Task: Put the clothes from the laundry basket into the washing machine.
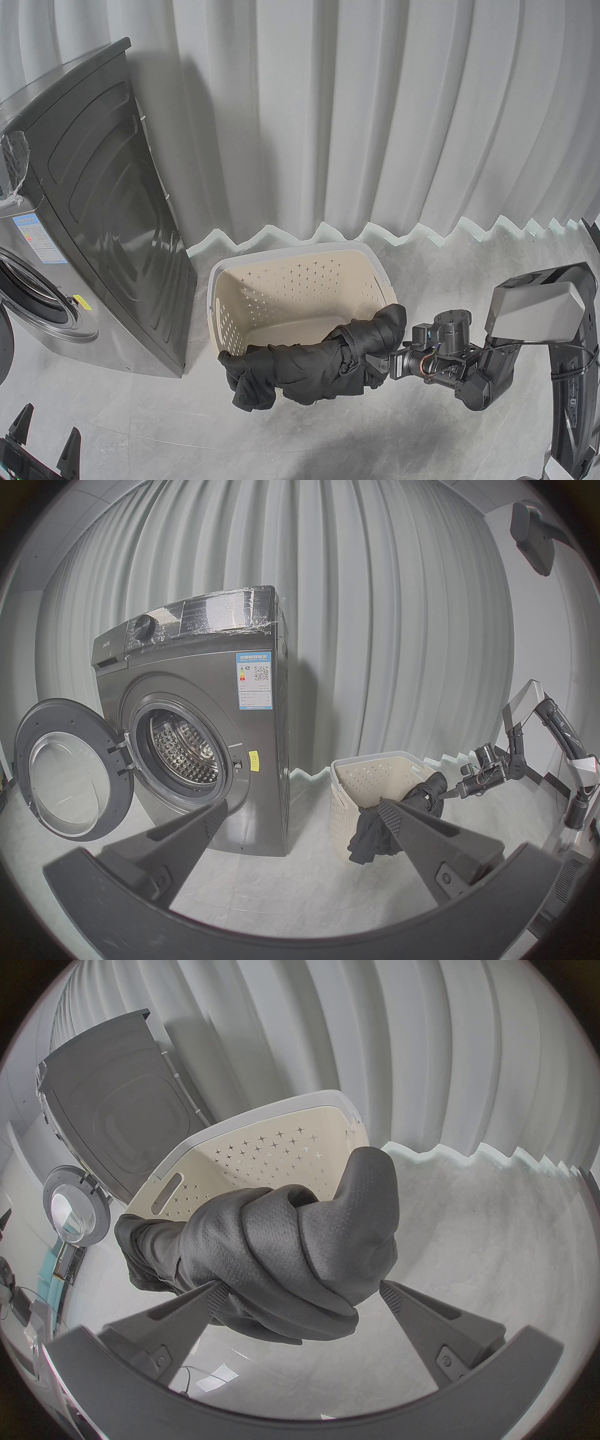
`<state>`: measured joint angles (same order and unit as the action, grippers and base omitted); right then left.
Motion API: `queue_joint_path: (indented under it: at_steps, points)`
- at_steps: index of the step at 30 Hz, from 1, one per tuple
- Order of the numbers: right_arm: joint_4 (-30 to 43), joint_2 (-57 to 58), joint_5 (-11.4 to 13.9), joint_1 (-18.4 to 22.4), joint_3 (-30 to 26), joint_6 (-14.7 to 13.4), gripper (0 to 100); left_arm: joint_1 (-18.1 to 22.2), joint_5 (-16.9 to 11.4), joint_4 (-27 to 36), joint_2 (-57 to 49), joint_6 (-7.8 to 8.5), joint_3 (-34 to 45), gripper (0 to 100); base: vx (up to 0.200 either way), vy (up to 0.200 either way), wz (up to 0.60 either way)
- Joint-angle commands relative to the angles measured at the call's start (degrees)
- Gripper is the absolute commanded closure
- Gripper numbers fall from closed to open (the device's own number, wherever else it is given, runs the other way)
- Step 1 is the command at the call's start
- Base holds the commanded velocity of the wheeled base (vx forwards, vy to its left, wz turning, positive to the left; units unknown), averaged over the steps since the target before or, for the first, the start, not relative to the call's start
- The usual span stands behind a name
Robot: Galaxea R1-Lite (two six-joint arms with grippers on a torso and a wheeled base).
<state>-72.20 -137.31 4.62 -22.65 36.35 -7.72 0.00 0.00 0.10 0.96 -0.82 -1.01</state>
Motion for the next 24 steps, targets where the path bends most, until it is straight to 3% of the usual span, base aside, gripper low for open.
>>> queue_joint_path:
  at_steps: [1, 9, 24]
  points:
    - [-0.39, 0.12, 0.13, -0.55, 0.39, -0.02, 100, 0.00, 0.00, -0.01, -0.88, -0.06, 0.92, 0, 0.000, 0.000, 0.00]
    - [-2.33, 0.29, 0.13, -0.82, -1.11, -0.02, 100, 0.00, 0.00, -0.01, -0.88, -0.06, 0.92, 0, 0.000, 0.000, 0.00]
    - [-16.13, 12.16, 0.04, -0.99, -15.79, 0.42, 100, 0.00, 0.00, -0.01, -0.88, 0.03, 0.92, 0, 0.000, 0.000, 0.00]
